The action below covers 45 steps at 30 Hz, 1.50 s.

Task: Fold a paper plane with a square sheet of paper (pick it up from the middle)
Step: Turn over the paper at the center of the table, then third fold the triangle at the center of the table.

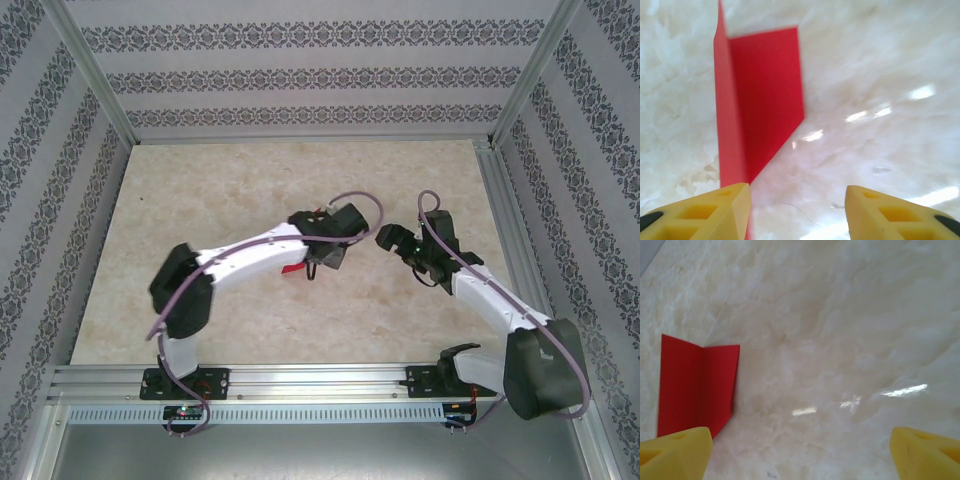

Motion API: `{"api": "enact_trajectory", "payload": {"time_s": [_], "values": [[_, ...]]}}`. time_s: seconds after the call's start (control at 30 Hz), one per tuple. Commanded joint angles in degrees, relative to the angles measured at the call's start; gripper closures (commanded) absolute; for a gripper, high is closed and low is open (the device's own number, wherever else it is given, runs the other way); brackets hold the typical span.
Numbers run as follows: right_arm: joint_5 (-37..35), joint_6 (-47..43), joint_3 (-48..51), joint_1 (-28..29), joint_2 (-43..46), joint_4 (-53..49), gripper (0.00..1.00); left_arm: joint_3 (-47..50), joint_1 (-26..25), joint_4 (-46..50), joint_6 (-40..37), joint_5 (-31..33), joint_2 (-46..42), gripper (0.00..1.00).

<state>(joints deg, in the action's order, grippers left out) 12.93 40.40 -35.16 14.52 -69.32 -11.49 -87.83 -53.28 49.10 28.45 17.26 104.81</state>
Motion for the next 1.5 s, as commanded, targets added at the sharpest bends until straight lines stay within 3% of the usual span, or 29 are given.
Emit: {"api": "enact_trajectory", "payload": {"time_s": [0.0, 0.1, 0.27, 0.4, 0.57, 0.83, 1.1, 1.47], "values": [[4.61, -1.16, -3.16, 3.54, -2.84, 3.58, 0.08, 6.24, 4.84, -9.55, 1.34, -11.04, -6.34, 0.43], [4.30, -0.38, -4.72, 7.04, -6.35, 4.95, 0.10, 12.58, 9.92, -15.30, 3.31, -16.79, -9.24, 0.42], [4.04, 1.02, -8.67, 12.06, -13.07, 5.72, 0.24, 19.51, 17.39, -22.80, 5.00, -24.95, -6.08, 0.65], [3.93, 1.82, -11.21, 14.31, -17.46, 6.12, 0.31, 20.85, 19.25, -27.56, 5.24, -29.56, -1.61, 0.78], [5.32, 1.96, -14.29, 16.12, -22.10, 6.47, 0.38, 20.18, 20.09, -27.74, 5.65, -27.04, 2.97, 0.83], [6.55, 2.40, -16.44, 17.81, -25.86, 6.34, 0.42, 25.75, 20.93, -29.79, 10.98, -27.82, 3.32, 0.85], [8.15, 1.71, -15.53, 18.91, -24.48, 2.72, 0.43, 34.42, 17.35, -31.45, 23.99, -27.48, -4.03, 0.80], [11.02, 15.00, -7.71, 24.48, -21.30, 7.41, 0.45, 41.60, 16.36, -35.73, 30.17, -25.91, -7.71, 0.83]]}}
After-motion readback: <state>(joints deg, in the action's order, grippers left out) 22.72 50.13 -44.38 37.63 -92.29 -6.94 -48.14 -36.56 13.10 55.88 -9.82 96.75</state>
